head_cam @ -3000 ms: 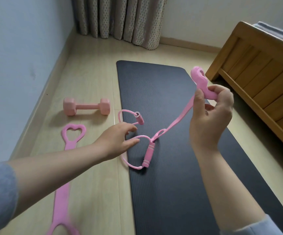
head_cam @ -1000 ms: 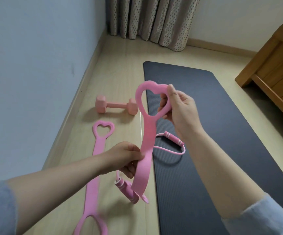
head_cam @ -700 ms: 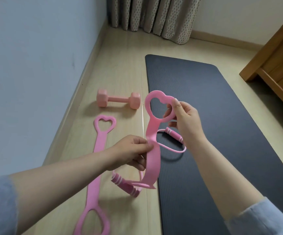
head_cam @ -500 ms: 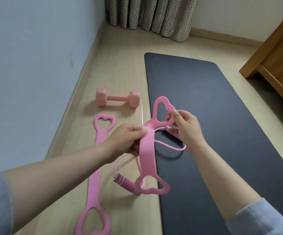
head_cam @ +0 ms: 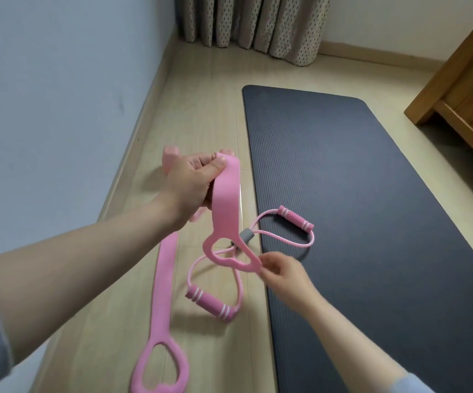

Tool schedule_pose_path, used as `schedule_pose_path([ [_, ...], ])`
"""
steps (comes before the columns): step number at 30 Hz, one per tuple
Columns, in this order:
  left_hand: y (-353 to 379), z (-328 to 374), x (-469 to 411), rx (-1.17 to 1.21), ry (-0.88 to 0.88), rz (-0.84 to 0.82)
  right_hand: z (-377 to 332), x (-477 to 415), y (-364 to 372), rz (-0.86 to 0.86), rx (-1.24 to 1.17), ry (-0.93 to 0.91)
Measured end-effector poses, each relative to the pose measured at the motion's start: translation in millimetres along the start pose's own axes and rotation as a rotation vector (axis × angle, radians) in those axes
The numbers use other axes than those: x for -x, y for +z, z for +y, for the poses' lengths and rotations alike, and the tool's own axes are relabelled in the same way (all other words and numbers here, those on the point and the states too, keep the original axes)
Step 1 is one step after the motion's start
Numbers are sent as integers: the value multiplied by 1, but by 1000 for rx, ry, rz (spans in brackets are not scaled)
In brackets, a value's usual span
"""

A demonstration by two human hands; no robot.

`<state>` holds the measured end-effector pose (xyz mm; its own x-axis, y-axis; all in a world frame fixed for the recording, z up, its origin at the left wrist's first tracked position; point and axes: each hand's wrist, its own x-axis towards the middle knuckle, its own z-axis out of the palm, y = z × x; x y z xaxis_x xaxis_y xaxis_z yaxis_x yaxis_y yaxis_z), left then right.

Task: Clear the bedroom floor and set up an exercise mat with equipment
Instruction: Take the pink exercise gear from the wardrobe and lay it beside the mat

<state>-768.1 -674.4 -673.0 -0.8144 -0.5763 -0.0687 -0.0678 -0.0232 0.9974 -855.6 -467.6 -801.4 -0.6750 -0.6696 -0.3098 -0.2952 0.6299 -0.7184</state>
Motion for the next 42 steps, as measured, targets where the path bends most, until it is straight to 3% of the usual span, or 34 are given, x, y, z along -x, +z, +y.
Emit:
schedule_pose_path([
  [5,-1,0,0,-90,75,80,-9,29,35,-207,264,-193],
  [14,-6,-4,-1,-174,84,137,-3,30,37,-201,559,-315],
  [17,-6,-5,0,-173,79,117,-2,27,14,-28,494,-320],
  [19,-4,-4,2,-159,80,103,1,25,-13,202,394,-225],
  [22,0,-4,4,-125,84,93,12,21,-56,576,155,10],
  [24,3,-6,5,-114,76,67,31,17,-79,729,-54,264],
  [26,6,-7,7,-118,77,46,47,16,-90,755,-197,505],
  [28,10,-9,11,-136,79,40,53,19,-87,750,-138,657],
  [29,11,-10,12,-139,79,34,53,22,-83,767,-47,652],
  [31,15,-13,15,-137,71,-7,44,25,-77,789,97,465],
  [33,18,-16,18,-132,52,-58,33,23,-71,740,66,260],
  [36,24,-18,23,-126,25,-96,7,15,-61,547,-279,122],
  [40,30,-22,30,-112,-1,-134,-35,13,-44,128,-626,41],
  [42,31,-25,31,-105,-13,-146,-51,18,-34,-82,-666,8],
])
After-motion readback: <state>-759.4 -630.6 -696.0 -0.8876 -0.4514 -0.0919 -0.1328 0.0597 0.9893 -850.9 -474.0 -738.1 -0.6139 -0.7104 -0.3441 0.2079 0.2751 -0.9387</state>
